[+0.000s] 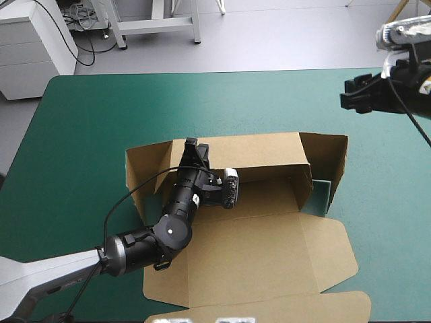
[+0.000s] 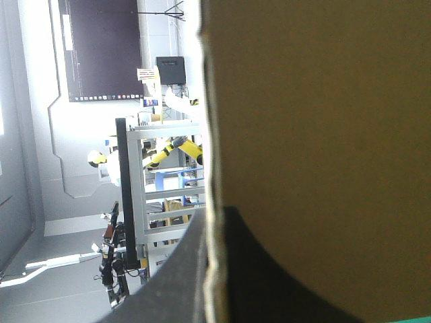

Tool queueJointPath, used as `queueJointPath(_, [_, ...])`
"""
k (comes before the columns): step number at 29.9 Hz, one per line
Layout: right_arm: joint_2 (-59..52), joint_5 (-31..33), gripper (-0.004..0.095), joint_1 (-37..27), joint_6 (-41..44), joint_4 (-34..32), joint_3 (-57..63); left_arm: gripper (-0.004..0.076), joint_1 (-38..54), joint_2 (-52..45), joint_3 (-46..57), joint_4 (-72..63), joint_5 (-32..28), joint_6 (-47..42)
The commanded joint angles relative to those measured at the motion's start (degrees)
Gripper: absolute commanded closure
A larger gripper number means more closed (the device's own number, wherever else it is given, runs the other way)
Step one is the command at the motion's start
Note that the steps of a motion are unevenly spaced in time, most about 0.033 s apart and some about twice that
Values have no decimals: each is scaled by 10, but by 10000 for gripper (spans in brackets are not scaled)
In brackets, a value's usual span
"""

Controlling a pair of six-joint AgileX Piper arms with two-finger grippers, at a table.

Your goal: Fold the box

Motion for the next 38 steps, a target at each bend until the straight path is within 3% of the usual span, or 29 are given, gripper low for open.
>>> queueJointPath(1, [61, -9, 252, -5, -4, 1, -75, 734, 13, -16, -9, 13, -25, -7])
queueJointPath(7, [177, -7, 252, -10, -2, 7, -143, 734, 23, -16, -9, 15, -55, -7])
queueJointPath(14, [279, -7, 256, -61, -7, 93, -152, 734, 23, -16, -9, 15, -58, -8])
queueJointPath(18, [315, -7, 259, -68, -7, 87, -151, 734, 23, -16, -9, 14, -58, -9])
queueJointPath(38, [264, -6, 260, -68, -22, 72, 53, 734, 23, -16, -9, 11, -47, -14])
